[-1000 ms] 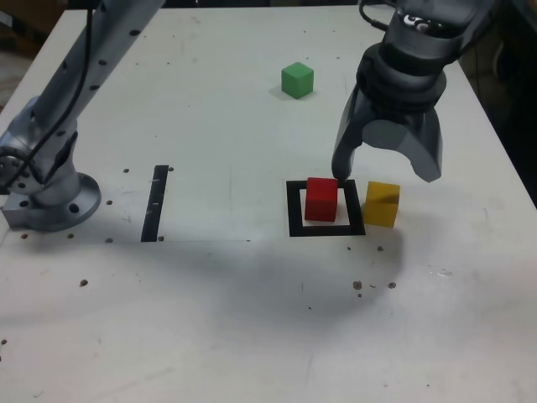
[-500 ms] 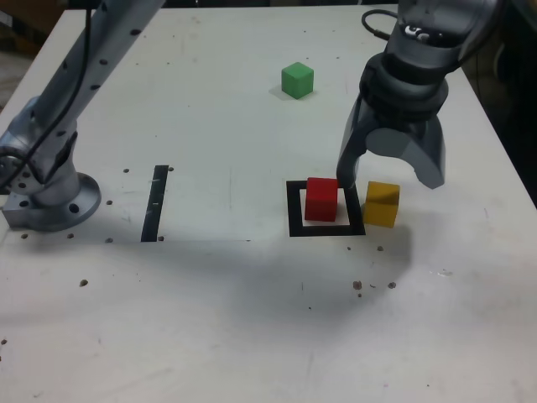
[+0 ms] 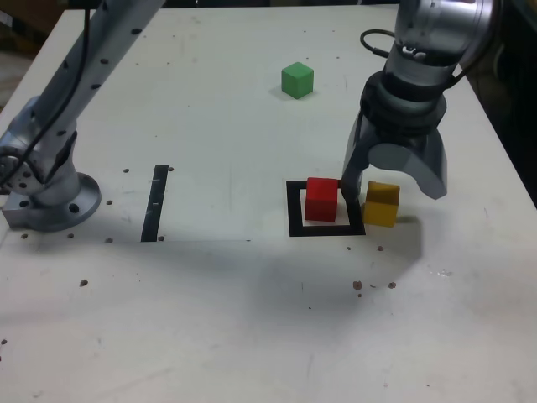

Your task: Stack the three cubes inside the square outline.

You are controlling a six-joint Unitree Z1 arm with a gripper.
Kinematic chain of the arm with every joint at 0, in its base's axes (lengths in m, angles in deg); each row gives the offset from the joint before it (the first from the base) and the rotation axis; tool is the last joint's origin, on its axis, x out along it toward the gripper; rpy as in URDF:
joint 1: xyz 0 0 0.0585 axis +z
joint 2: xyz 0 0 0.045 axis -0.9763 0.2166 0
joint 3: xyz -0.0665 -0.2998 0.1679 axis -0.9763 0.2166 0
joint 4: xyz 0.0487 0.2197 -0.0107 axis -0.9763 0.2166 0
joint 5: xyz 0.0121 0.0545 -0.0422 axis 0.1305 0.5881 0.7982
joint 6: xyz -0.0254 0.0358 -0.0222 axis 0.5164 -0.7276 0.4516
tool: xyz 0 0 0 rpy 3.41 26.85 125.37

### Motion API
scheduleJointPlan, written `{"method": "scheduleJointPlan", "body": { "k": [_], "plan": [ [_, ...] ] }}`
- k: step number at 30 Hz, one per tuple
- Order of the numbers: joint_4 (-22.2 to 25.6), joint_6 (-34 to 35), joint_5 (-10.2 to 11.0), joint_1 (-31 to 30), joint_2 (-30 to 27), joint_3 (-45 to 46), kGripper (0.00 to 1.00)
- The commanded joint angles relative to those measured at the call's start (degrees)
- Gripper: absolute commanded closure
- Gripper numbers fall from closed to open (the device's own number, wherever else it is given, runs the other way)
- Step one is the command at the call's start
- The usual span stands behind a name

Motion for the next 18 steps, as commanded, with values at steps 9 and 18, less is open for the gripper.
{"method": "scheduleJointPlan", "body": {
  "k": [9,18],
  "plan": [
    [-1.46,-0.57,-1.51,0.07,1.05,0.67,0.06],
    [-0.02,-0.45,-3.19,0.07,1.69,0.75,0.22]
  ]
}}
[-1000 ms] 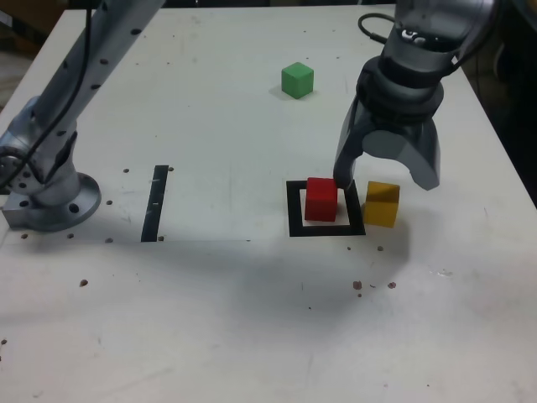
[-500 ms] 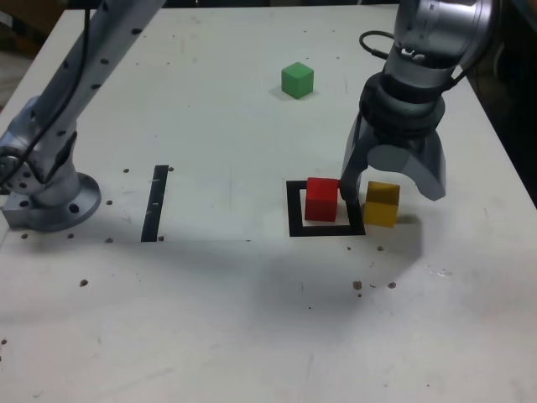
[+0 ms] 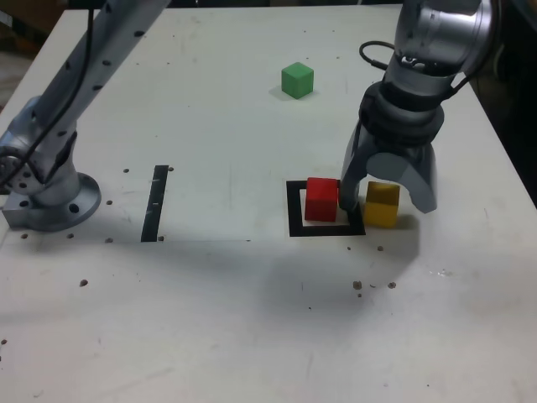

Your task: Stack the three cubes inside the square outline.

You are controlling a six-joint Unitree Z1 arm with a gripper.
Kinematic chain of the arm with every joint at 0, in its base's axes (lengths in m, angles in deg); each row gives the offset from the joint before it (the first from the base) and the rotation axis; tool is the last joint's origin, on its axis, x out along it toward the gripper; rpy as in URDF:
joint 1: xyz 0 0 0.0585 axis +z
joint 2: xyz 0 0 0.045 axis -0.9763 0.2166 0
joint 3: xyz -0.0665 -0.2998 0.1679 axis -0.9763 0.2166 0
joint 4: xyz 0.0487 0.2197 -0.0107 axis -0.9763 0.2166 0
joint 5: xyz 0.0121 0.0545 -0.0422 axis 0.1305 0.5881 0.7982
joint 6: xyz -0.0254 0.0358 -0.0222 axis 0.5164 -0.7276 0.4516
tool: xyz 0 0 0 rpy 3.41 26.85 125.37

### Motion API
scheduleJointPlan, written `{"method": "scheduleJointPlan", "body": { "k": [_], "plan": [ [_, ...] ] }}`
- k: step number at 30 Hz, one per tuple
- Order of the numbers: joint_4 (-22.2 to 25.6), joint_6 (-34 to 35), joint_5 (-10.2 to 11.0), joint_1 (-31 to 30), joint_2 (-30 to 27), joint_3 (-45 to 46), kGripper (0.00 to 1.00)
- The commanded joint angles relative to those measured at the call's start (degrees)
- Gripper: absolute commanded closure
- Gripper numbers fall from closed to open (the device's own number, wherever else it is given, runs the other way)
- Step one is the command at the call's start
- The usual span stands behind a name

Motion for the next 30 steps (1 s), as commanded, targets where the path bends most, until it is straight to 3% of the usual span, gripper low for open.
{"method": "scheduleJointPlan", "body": {
  "k": [1,15,30],
  "plan": [
    [0.33,0.09,-0.64,0.06,0.62,0.03,0.25],
    [-1.08,-0.57,-1.31,0.06,1.46,-2.38,0.65],
    [-1.32,-0.67,-1.10,0.05,1.27,-3.96,0.91]
  ]
}}
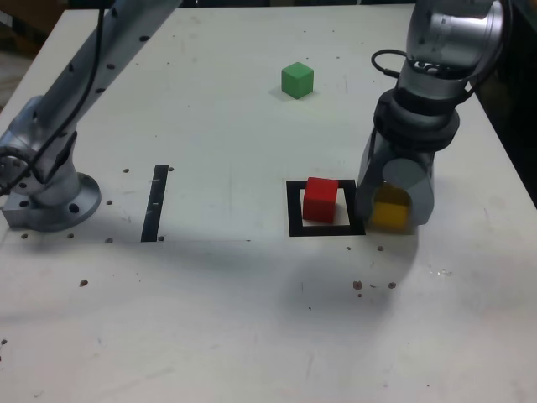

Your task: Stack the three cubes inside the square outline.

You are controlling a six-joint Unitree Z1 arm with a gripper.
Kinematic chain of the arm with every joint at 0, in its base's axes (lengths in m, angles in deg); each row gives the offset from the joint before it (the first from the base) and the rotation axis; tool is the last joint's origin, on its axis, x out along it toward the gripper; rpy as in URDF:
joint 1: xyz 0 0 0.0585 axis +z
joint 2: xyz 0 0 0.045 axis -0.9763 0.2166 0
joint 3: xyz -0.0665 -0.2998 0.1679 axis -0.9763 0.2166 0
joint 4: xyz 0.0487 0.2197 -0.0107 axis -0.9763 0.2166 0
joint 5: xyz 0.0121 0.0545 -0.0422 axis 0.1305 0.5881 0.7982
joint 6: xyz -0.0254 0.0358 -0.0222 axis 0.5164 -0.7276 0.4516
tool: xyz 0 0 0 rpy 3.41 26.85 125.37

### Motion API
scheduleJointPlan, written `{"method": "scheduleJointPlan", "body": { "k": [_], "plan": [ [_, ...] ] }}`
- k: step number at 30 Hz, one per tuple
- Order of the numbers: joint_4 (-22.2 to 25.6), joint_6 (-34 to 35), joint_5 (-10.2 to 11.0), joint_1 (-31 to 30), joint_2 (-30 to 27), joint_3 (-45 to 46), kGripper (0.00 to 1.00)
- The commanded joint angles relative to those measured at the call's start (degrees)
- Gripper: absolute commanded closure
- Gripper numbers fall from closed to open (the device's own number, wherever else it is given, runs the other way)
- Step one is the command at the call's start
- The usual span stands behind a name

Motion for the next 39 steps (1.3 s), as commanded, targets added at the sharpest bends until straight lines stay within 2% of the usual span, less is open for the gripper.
{"method": "scheduleJointPlan", "body": {
  "k": [1,7,14,18,25,32,39],
  "plan": [
    [1.12,-0.13,0.45,0.04,-0.47,-1.21,0.92],
    [5.80,-1.00,1.31,-0.03,-5.70,-2.48,0.92],
    [12.06,-5.17,2.53,-0.03,-13.87,-1.82,0.92],
    [13.18,-6.18,3.01,-0.03,-17.29,1.47,0.92],
    [8.77,-5.19,2.79,-0.03,-18.26,10.76,0.91],
    [3.46,-4.76,2.59,-0.03,-18.59,15.18,0.91],
    [-1.20,-4.22,1.01,-0.03,-18.08,19.00,0.91]
  ]
}}
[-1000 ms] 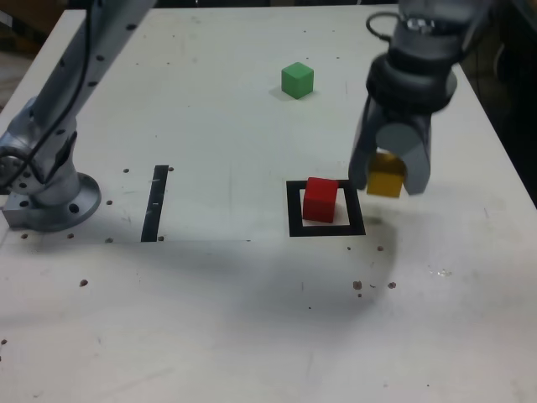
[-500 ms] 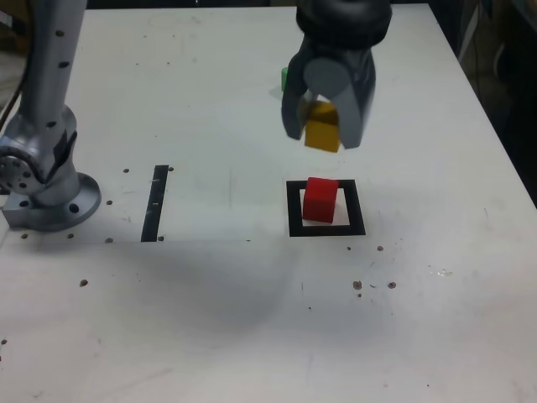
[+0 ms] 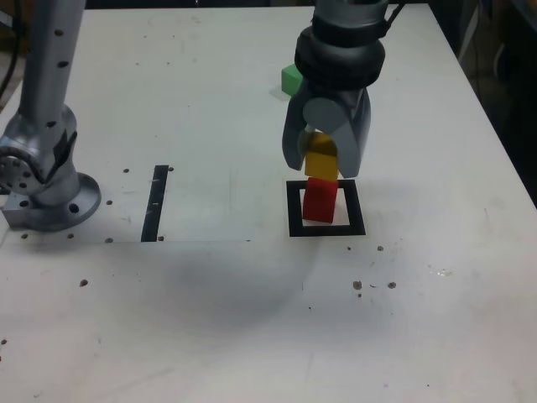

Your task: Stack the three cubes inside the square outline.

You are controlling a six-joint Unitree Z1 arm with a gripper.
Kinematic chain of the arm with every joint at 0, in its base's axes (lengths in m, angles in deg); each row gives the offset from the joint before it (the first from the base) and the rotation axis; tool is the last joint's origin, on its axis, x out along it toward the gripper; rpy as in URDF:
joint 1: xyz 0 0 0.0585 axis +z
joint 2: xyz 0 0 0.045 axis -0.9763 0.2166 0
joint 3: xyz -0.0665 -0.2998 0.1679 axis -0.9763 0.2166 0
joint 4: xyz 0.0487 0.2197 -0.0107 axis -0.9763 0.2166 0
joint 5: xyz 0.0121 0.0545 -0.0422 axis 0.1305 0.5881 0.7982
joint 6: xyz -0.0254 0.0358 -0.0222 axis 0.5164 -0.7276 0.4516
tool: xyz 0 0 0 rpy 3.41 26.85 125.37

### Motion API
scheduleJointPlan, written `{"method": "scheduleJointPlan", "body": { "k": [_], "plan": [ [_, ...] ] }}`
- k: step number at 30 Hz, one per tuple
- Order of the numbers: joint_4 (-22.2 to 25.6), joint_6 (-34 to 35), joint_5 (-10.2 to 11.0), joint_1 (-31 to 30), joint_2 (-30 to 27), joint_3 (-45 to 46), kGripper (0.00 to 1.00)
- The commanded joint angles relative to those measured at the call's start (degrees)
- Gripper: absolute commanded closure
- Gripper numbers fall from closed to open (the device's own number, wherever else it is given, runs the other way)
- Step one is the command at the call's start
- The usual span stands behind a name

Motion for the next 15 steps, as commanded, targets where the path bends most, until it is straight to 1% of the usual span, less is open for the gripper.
{"method": "scheduleJointPlan", "body": {
  "k": [1,6,15],
  "plan": [
    [-1.21,0.24,-0.60,-0.03,0.41,1.06,0.91],
    [-3.11,0.80,-1.22,-0.03,1.24,2.68,0.91],
    [-3.62,0.96,-1.41,-0.03,1.72,3.49,0.90]
  ]
}}
